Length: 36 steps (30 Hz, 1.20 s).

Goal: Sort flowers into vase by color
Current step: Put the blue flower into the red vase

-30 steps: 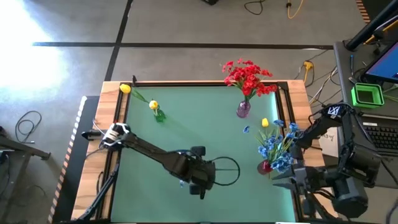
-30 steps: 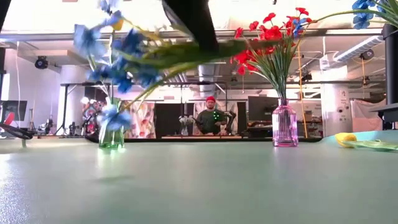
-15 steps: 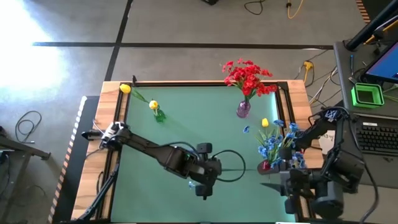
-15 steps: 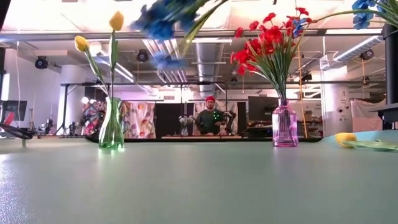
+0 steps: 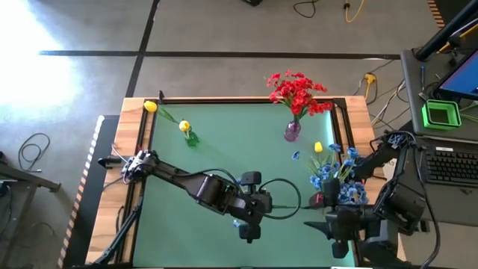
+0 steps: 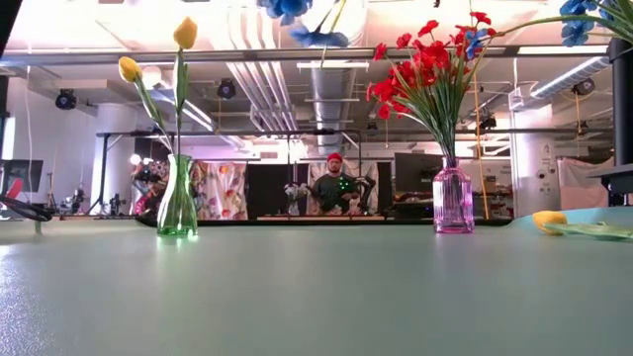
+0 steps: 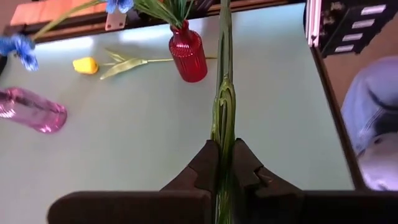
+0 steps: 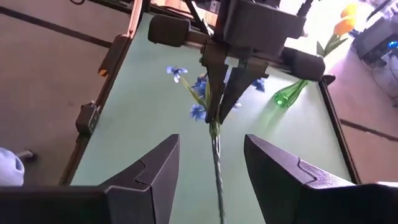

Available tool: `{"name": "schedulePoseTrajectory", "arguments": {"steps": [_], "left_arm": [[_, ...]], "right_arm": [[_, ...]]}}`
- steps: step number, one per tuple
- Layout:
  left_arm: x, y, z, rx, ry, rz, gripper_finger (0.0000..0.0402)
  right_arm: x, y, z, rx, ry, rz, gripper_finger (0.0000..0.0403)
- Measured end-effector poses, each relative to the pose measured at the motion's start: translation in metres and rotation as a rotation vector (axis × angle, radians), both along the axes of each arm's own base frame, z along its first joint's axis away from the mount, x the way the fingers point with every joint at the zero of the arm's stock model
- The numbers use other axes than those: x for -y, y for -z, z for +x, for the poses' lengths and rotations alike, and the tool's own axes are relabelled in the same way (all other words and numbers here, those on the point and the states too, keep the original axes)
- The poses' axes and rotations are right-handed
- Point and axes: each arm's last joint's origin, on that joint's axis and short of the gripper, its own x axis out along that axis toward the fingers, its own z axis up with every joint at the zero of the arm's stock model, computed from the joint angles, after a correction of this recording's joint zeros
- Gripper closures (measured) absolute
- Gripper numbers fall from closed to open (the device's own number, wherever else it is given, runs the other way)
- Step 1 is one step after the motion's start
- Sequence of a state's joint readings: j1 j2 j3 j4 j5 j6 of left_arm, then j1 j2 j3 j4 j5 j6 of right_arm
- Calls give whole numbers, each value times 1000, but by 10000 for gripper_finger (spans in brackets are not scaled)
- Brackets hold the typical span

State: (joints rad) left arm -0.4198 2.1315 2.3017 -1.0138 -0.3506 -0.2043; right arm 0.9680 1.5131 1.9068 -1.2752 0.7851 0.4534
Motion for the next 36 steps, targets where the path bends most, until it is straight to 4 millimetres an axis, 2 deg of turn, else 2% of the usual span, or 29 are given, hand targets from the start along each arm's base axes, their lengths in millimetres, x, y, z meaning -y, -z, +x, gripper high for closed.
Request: {"name": "schedulePoseTrajectory", "arguments": {"steps": [8, 18, 24, 32, 36], "left_arm": [[1, 0, 0, 0, -117, -144, 401], [1, 1, -9, -89, -242, -332, 401], [4, -12, -11, -77, -270, -449, 401], [5, -14, -13, -74, -297, -487, 401], [6, -14, -12, -68, -294, -491, 401]], "right_arm": [[1, 2, 12, -4, -49, -83, 229], [-11, 30, 43, -92, -93, -258, 229], [-13, 43, 58, -125, -71, -304, 229], [-15, 60, 75, -161, -41, -376, 229], [-11, 61, 80, -170, -30, -387, 229]]}}
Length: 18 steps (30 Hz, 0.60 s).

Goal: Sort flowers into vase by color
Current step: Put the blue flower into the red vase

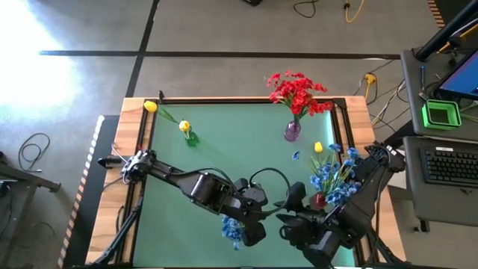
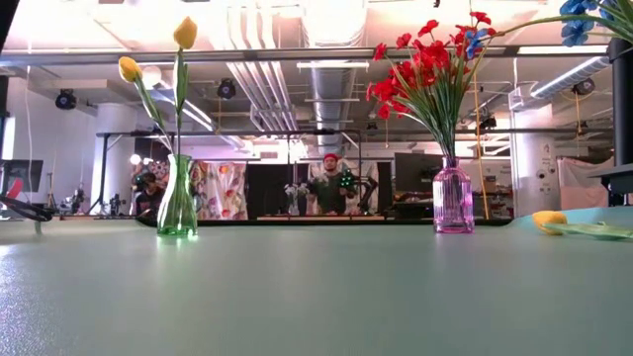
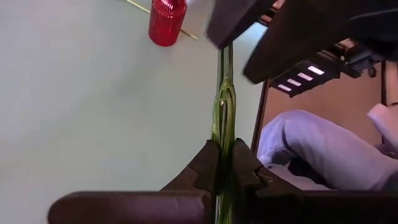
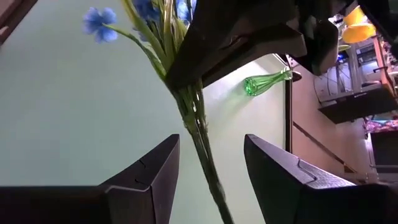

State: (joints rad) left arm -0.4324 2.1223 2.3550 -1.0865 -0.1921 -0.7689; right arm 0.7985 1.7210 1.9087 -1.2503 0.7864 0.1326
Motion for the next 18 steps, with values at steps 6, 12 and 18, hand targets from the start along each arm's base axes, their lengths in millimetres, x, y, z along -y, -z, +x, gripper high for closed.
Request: {"name": "schedulePoseTrajectory", "arguments": {"steps": [6, 12, 18], "left_arm": [[1, -1, 0, 6, 1, -4, 401], [1, -1, 1, 13, 1, -7, 401], [1, -1, 1, 16, 1, -8, 401]], "right_arm": [[5, 1, 5, -20, -3, -7, 229], [11, 2, 11, -66, -7, 35, 246], [16, 2, 15, -74, 0, 34, 299]]}}
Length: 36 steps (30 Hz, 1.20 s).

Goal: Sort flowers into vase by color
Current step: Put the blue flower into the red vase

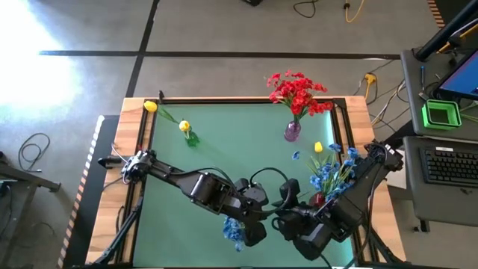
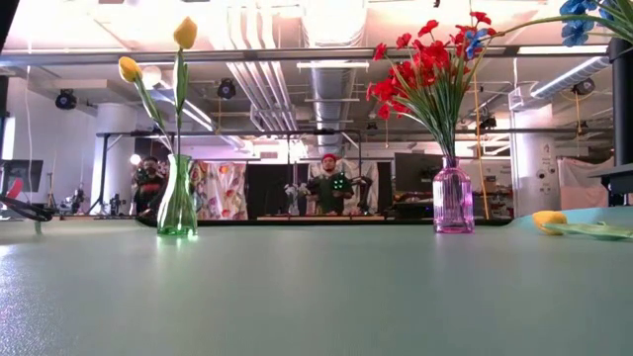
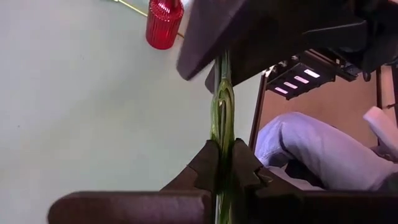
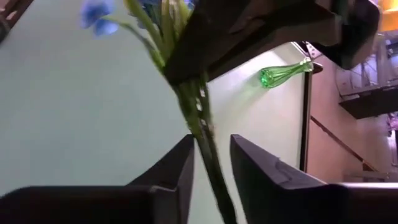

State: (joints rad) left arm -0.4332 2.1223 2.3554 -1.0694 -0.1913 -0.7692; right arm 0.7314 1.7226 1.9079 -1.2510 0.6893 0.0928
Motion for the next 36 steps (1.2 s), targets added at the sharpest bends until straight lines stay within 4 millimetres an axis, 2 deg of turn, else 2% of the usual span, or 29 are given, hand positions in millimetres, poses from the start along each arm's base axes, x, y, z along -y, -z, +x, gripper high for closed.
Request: {"name": "schedulePoseTrajectory", "arguments": {"steps": [7, 12, 20, 24, 31, 36], "left_arm": [[0, 0, 0, 7, 5, 13, 400], [0, -2, 0, 20, 46, 43, 364], [-4, -17, -8, 82, 154, 126, 244], [-7, -28, -17, 94, 186, 160, 204], [-15, -53, -33, 178, 194, 227, 184], [-24, -84, -58, 276, 182, 309, 186]], "right_arm": [[1, 1, 1, -28, -26, 2, 384], [1, 1, 1, -31, -30, 10, 388], [2, -1, 1, -24, -18, 17, 389], [7, -9, -6, -31, -11, 19, 389], [15, -30, -18, -8, 18, 68, 389], [20, -48, -27, 24, 16, 137, 390]]}}
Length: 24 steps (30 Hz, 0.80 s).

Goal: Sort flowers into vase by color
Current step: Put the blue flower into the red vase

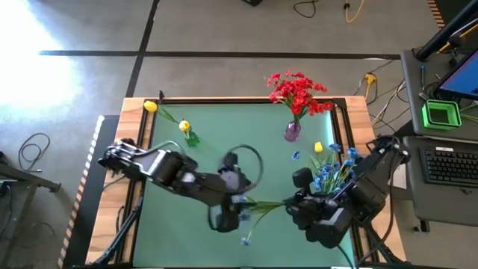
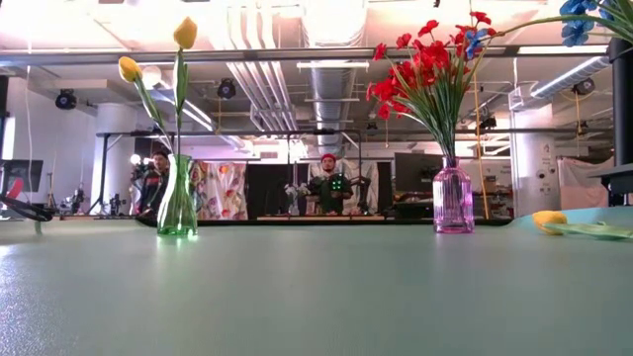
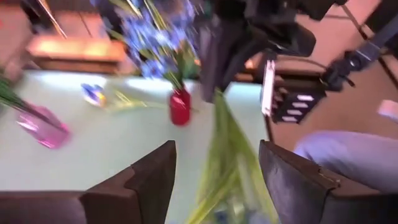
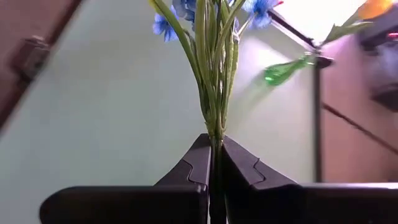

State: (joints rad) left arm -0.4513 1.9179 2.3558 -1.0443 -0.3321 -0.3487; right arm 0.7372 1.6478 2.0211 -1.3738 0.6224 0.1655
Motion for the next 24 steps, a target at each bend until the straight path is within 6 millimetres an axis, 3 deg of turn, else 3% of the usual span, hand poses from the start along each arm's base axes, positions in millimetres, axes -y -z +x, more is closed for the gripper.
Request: {"name": "schedulePoseTrajectory", "arguments": {"steps": [7, 11, 16, 24], "left_arm": [[8, -36, -47, 153, -61, 208, 186], [26, -39, -63, 185, -64, 318, 186], [58, -20, -57, 188, -62, 434, 187], [98, 46, -13, 167, -91, 632, 187]], "right_arm": [[-5, -11, -17, -6, -70, 112, 390], [-22, -20, -32, 106, -152, 153, 390], [-42, -32, -55, 257, -189, 152, 390], [-65, -41, -75, 415, -199, 177, 390]]}}
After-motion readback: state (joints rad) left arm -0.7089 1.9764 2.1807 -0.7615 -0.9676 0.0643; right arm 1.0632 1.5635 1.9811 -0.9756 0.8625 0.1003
